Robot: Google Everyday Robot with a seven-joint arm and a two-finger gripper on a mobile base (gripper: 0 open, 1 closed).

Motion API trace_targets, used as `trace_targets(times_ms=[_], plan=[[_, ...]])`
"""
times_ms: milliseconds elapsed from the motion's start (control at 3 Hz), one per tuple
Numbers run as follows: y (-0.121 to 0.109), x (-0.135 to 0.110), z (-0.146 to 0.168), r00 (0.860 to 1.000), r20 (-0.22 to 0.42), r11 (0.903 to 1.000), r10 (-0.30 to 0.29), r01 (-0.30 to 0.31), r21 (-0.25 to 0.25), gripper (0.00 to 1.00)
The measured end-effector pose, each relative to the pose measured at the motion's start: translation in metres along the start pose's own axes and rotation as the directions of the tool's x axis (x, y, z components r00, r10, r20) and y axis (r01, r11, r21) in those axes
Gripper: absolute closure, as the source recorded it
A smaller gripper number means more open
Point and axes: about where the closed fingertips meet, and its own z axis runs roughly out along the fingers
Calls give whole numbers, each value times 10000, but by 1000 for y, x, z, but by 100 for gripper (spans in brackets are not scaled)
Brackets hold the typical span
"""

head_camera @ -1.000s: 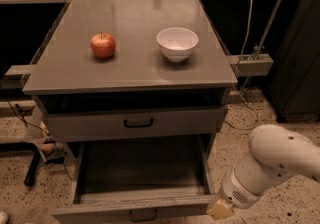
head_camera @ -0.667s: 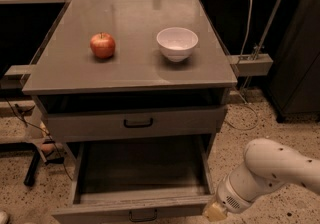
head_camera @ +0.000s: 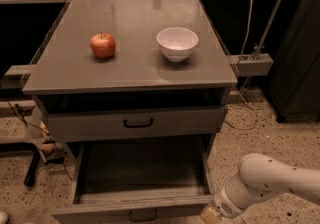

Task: Close middle drawer

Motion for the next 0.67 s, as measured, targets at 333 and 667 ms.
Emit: trace_targets(times_ms=[333,667], plan=[[-10,6,21,9997,-181,9998,190,-189,91,100],[-23,6,34,9993,-303,9994,239,-231,257,100]])
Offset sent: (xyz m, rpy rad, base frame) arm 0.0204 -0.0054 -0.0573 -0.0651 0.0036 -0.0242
